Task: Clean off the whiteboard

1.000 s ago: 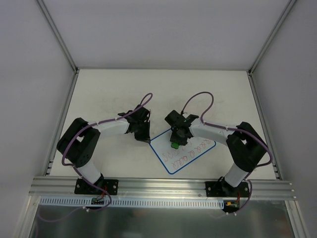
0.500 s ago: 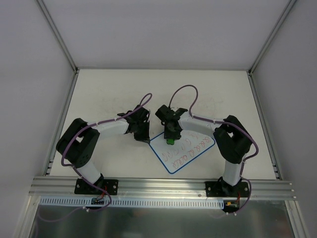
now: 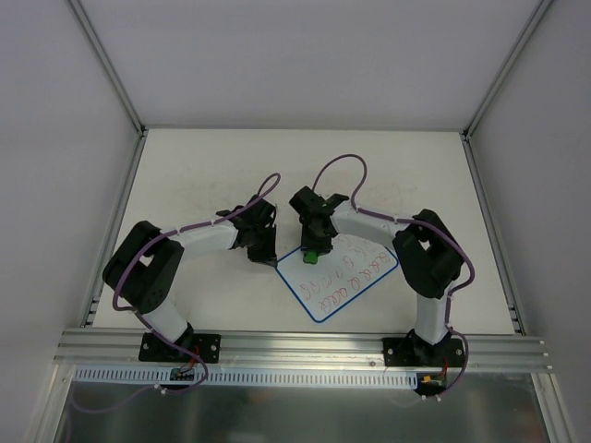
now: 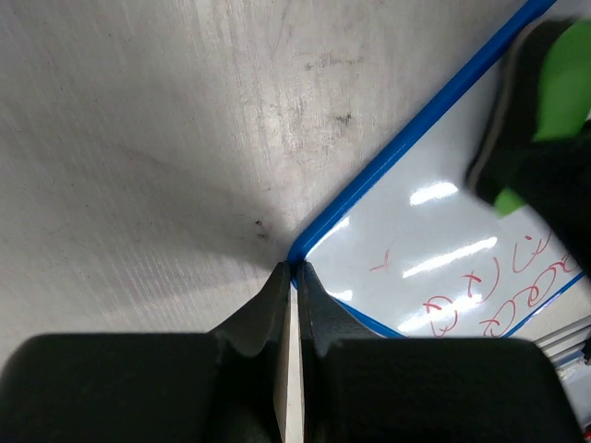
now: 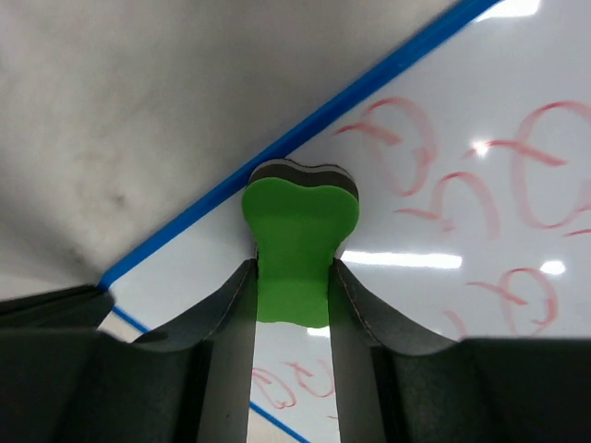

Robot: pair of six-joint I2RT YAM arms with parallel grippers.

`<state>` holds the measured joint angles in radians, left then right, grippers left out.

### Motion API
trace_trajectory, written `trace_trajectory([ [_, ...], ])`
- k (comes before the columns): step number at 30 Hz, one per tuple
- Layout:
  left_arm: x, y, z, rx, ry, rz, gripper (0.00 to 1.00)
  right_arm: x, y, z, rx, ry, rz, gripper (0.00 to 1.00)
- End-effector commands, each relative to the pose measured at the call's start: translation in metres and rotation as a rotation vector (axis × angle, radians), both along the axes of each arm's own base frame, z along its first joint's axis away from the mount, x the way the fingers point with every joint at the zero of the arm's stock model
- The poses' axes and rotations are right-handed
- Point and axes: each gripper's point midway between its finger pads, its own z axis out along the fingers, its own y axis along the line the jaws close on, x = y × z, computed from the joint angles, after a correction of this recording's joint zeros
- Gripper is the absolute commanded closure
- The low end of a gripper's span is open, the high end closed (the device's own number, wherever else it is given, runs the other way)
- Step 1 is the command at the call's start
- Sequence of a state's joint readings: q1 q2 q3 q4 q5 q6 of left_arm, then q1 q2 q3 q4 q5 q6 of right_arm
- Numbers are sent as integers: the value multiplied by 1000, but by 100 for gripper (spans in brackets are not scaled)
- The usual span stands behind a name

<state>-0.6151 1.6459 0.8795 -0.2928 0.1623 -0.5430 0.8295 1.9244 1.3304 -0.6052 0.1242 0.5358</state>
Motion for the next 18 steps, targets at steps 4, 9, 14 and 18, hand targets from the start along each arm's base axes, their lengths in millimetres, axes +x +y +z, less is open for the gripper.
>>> trace_trajectory([
  [4,-36,52,-33,216,110,-2,100,33,-118,-17,-175,20,-199,100],
  [9,-36,51,-32,211,108,1,100,43,-128,-12,-175,14,-192,100],
  [14,-34,49,-30,201,106,2,100,39,-94,-9,-124,18,-111,100],
  [18,-32,46,-29,193,102,1,100,35,-53,-5,-75,15,-49,100],
])
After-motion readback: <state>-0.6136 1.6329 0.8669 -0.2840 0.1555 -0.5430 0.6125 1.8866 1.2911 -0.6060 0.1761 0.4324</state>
